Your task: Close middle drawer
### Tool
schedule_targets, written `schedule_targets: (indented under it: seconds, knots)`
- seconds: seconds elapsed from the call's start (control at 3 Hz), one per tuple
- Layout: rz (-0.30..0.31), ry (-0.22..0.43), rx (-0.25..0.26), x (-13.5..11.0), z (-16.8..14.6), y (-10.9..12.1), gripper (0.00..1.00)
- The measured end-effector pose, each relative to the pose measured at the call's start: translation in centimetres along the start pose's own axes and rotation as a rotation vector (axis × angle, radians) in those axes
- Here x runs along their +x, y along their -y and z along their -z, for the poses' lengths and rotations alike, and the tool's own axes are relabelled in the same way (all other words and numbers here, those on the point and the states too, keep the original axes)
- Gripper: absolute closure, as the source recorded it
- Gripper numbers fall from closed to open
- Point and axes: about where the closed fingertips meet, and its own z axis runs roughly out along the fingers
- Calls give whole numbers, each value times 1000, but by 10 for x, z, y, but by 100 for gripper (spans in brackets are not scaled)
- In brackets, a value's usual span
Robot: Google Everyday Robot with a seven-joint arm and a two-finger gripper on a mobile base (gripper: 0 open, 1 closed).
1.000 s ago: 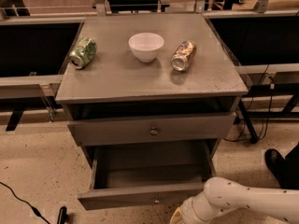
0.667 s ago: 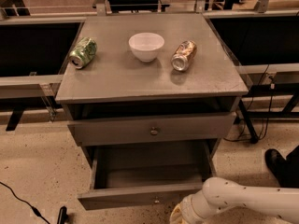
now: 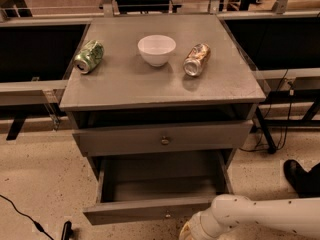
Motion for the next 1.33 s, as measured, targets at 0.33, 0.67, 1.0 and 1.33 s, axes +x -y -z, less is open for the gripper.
schedule_targets:
  seconds: [0.33, 0.67, 1.0, 1.33]
  knots:
    - [41, -37, 52, -4, -15, -3, 100]
    - [72, -42, 139, -1, -17, 23, 100]
    - [84, -28, 205, 3, -16, 58, 100]
    - [86, -23, 212, 4, -18, 67, 100]
